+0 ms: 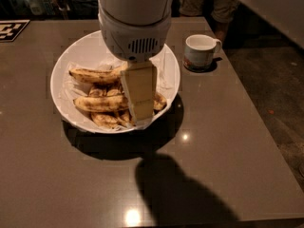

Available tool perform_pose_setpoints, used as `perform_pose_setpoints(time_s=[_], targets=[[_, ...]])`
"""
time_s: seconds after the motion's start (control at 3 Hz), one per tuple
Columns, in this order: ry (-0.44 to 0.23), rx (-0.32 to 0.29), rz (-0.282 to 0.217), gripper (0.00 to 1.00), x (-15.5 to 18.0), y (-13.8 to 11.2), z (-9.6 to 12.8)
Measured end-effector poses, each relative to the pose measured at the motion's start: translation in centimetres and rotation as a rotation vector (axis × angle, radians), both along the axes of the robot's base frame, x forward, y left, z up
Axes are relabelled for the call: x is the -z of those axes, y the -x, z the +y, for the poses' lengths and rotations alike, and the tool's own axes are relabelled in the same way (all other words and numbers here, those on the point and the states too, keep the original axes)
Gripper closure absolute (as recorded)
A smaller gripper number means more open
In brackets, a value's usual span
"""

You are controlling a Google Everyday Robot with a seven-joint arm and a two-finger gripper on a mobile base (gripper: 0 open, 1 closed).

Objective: Pick banana from white bowl

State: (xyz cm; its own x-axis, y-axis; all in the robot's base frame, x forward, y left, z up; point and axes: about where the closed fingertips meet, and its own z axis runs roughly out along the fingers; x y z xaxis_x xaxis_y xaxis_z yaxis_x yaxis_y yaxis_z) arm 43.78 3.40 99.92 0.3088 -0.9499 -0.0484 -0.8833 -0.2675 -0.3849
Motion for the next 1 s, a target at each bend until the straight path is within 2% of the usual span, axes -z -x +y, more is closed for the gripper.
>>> perform_pose_setpoints(time_s=[0.33, 0.67, 1.0], targets=[[-0.003, -0.044, 0.035, 0.00, 1.1, -0.8, 1.5], [-0.004, -0.056, 0.079, 0.15, 2.5, -1.3, 1.9], [-0.006, -0.044, 0.114, 0.20, 3.6, -2.0, 1.7]])
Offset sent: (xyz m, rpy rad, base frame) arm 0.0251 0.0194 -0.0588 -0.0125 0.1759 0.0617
